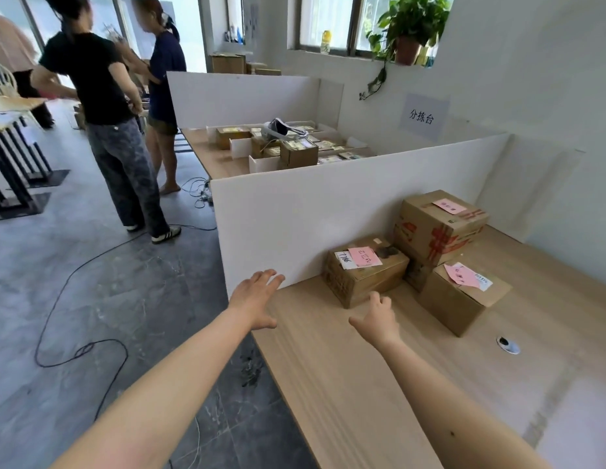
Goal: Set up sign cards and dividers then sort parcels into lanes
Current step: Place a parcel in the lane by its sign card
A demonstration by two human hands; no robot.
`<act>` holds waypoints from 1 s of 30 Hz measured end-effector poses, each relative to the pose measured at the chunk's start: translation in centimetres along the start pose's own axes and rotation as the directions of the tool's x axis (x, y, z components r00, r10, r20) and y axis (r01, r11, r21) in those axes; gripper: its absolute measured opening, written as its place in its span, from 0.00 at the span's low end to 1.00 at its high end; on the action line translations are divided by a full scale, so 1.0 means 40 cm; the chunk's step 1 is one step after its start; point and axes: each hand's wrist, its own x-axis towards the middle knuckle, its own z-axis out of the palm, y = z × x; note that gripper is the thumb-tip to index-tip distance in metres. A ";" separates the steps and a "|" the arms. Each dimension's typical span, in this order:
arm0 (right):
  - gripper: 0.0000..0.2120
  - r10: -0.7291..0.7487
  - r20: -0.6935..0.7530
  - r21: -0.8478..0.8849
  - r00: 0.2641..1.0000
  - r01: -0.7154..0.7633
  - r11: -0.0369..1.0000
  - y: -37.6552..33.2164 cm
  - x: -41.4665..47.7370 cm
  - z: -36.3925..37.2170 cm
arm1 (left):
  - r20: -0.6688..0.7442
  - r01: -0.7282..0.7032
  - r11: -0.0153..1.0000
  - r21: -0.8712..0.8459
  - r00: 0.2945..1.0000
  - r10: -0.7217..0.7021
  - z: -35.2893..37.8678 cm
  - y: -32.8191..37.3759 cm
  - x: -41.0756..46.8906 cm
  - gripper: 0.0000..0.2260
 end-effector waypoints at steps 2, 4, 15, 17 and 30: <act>0.26 0.042 0.006 0.035 0.999 -0.043 0.998 0.006 0.039 -0.007 | 0.016 -0.015 1.000 -0.024 1.000 0.016 0.007 0.010 0.051 0.43; 0.28 0.068 0.011 0.054 0.998 -0.068 0.996 0.015 0.065 -0.009 | 0.028 -0.032 0.998 -0.045 0.999 0.034 0.017 0.021 0.093 0.43; 0.47 0.193 0.157 0.104 0.968 -0.211 0.972 0.083 0.128 0.044 | 0.136 -0.144 0.972 -0.186 0.976 0.170 0.105 0.097 0.289 0.44; 0.49 0.189 0.201 0.097 0.961 -0.212 0.973 0.087 0.144 0.049 | 0.155 -0.121 0.960 -0.252 0.974 0.164 0.120 0.101 0.329 0.44; 0.44 0.231 0.141 0.230 0.963 -0.259 0.938 0.050 0.285 0.048 | 0.225 -0.077 0.938 -0.338 0.961 0.160 0.219 0.089 0.592 0.45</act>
